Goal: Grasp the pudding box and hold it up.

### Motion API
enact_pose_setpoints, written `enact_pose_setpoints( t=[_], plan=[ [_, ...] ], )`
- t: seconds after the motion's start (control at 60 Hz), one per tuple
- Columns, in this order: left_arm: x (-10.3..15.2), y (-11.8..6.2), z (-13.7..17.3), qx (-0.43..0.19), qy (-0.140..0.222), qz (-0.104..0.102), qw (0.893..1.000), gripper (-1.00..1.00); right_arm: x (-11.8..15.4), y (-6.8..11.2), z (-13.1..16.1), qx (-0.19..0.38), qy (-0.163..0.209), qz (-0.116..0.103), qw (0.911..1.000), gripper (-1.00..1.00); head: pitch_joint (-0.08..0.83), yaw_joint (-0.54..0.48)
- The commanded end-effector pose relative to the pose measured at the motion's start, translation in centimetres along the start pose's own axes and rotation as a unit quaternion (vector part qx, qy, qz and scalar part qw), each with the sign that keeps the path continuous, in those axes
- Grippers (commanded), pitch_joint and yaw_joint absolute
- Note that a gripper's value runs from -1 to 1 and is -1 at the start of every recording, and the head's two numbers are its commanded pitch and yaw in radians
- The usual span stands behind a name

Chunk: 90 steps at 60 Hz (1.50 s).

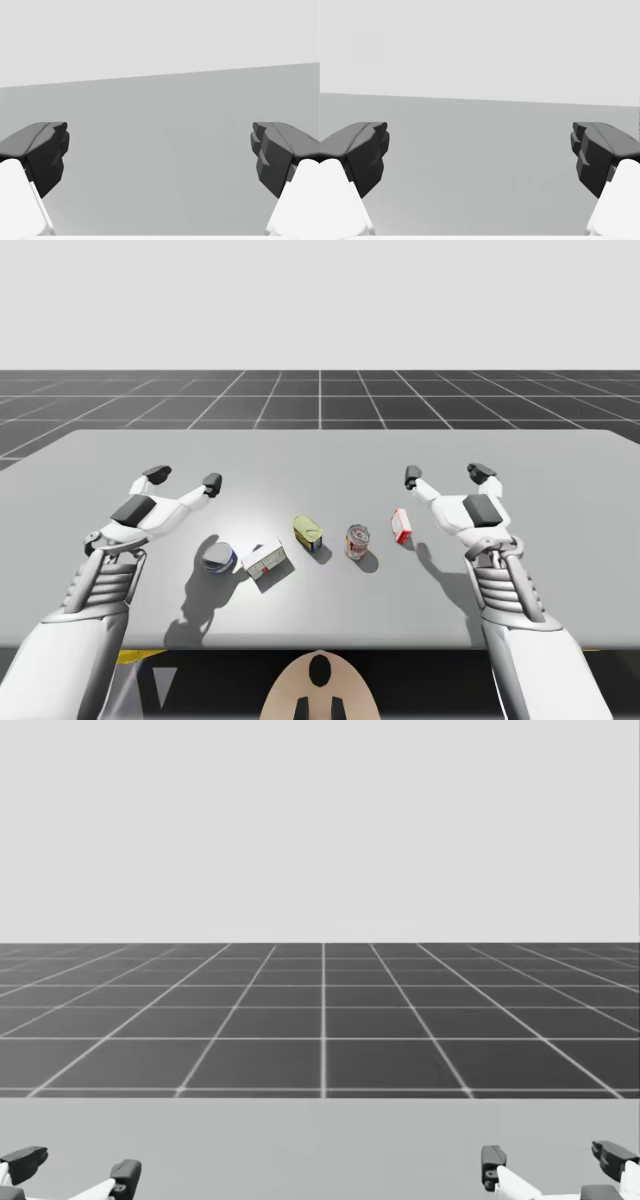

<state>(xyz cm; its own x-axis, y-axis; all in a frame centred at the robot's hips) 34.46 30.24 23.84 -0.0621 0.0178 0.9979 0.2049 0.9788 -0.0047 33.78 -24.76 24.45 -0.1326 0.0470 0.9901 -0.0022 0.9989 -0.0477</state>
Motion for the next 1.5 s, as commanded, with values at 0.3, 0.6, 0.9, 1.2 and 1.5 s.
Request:
enact_pose_setpoints(
  t=[0.3,0.6,0.9,1.2,1.5],
  plan=[
    [-0.1,0.0,-0.1,0.012,0.001,-0.015,1.000,-1.00,-0.3,-0.5,-0.4,-0.016,0.005,0.001,0.9999,-1.00,0.156,0.00],
    [-0.3,0.0,-0.3,0.016,0.004,-0.025,1.000,-1.00,-0.2,-0.4,-0.3,-0.018,0.008,0.005,0.9998,-1.00,0.386,0.04],
    [-0.4,0.0,-0.4,0.014,0.009,-0.030,0.999,-1.00,-0.1,-0.4,-0.3,-0.015,0.011,0.009,0.9998,-1.00,0.557,0.11],
    [-0.4,0.0,-0.4,0.010,0.011,-0.032,0.999,-1.00,-0.2,0.0,-0.2,-0.010,0.013,0.019,0.9997,-1.00,0.691,0.18],
    [0.6,-1.3,0.5,-0.011,0.009,-0.035,0.999,-1.00,0.0,-0.2,-0.1,-0.011,0.012,0.014,0.9998,-1.00,0.733,0.22]
  ],
)
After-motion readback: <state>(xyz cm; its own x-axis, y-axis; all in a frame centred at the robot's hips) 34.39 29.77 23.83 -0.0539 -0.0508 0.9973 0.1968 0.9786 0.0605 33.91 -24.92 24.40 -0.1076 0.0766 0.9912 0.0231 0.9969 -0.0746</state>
